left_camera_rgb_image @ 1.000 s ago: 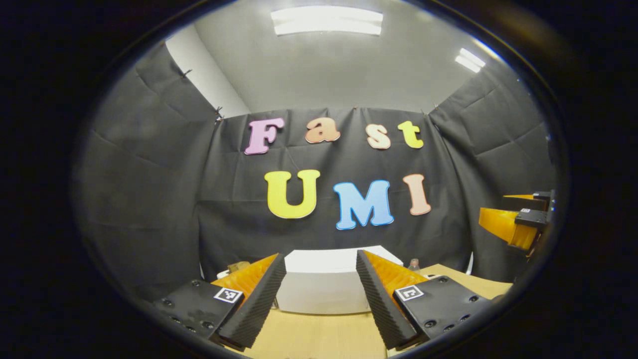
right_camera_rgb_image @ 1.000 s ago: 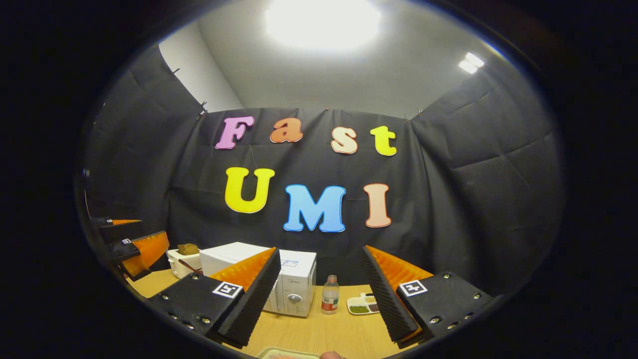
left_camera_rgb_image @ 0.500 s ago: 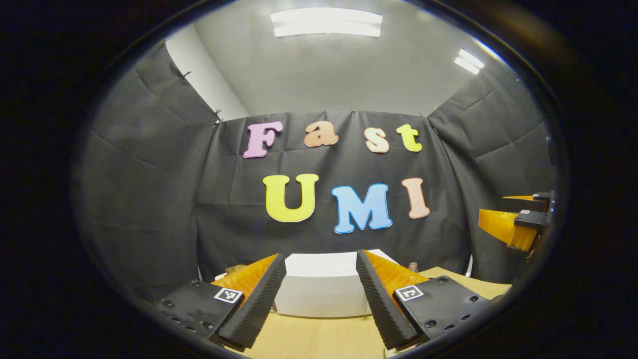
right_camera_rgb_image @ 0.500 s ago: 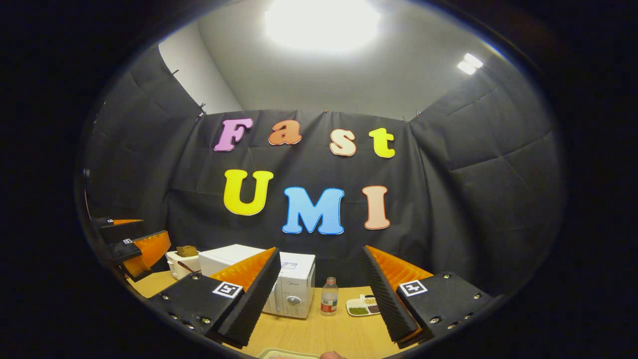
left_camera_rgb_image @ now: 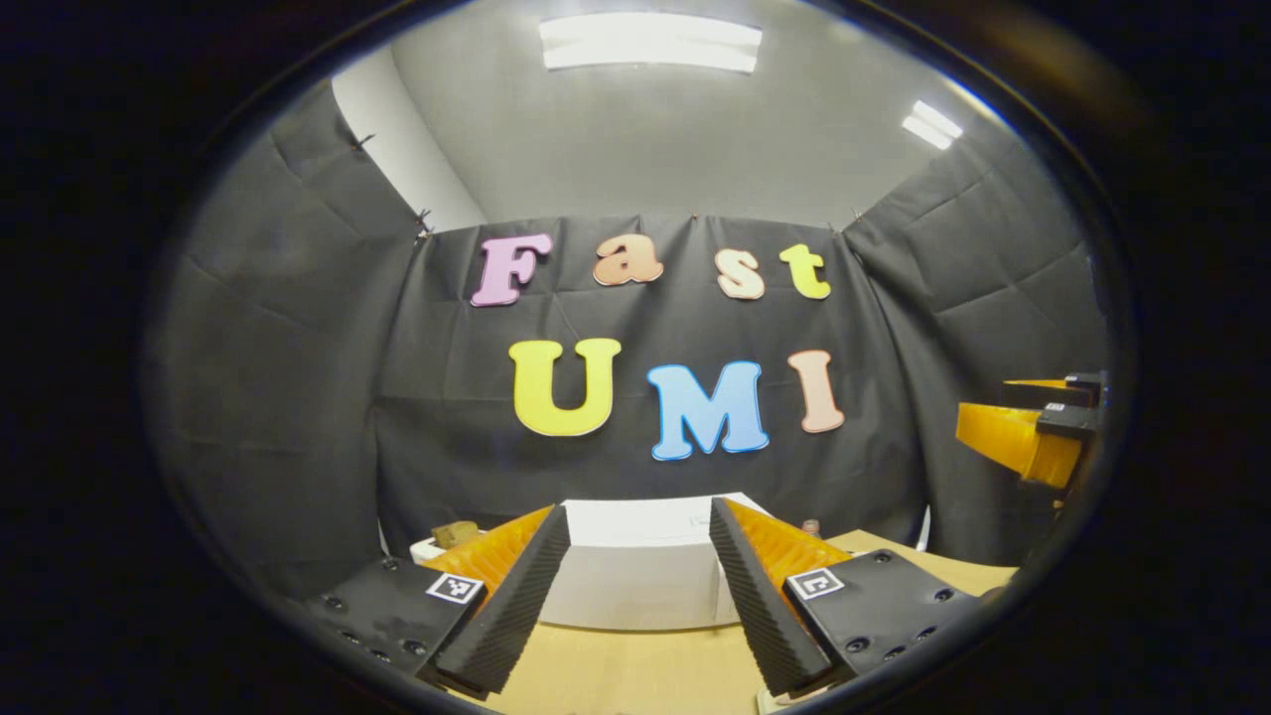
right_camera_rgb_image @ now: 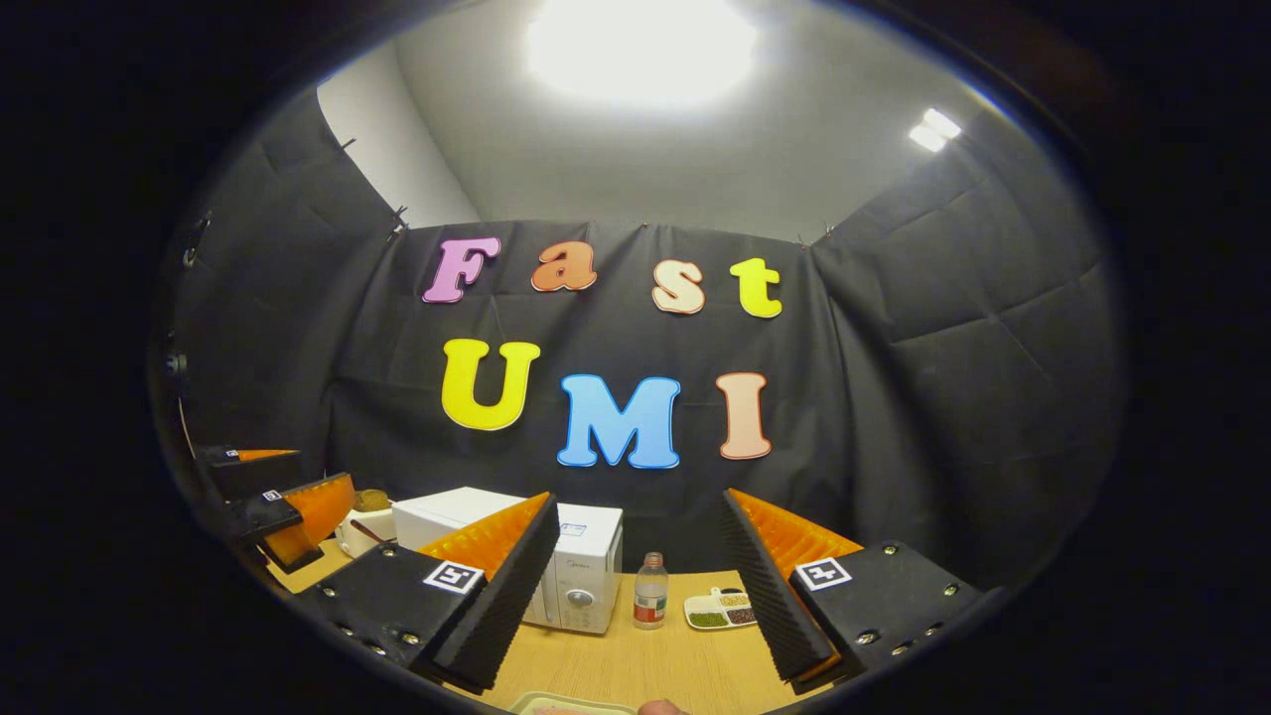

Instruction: Open the microwave oven with the left hand, put the food in, and close the microwave oven.

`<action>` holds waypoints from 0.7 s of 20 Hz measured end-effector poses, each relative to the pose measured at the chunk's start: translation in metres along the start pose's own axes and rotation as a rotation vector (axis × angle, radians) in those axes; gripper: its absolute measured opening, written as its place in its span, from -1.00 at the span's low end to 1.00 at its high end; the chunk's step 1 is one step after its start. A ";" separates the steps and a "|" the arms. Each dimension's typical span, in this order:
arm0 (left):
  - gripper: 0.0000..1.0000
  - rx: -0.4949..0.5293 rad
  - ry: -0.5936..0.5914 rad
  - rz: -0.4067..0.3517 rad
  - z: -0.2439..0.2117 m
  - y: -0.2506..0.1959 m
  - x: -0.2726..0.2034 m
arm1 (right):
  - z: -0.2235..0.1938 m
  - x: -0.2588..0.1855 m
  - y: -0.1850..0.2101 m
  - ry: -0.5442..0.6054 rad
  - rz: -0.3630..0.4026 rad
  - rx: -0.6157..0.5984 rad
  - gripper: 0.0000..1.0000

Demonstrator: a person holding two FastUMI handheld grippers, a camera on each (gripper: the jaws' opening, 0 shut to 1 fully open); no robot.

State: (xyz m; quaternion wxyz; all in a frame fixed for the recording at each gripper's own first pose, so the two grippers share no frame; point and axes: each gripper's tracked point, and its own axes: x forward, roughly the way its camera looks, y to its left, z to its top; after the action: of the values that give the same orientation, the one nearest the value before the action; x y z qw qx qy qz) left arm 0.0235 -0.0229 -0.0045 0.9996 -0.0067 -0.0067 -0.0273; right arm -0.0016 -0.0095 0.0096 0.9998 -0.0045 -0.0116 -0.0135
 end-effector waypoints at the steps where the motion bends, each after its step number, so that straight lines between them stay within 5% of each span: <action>1: 0.90 -0.004 -0.001 -0.007 -0.005 -0.003 0.004 | 0.001 -0.002 -0.004 -0.002 -0.006 -0.007 0.96; 14: 0.91 -0.028 0.090 -0.153 -0.103 -0.081 0.113 | 0.000 -0.042 -0.084 0.039 -0.211 -0.073 0.96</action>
State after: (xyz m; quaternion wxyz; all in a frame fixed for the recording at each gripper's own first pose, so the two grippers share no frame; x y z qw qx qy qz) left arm 0.1335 -0.1115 -0.1048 0.9936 -0.0191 0.0384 -0.1042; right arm -0.0462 -0.0924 0.0090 0.9921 -0.0396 0.0082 -0.1190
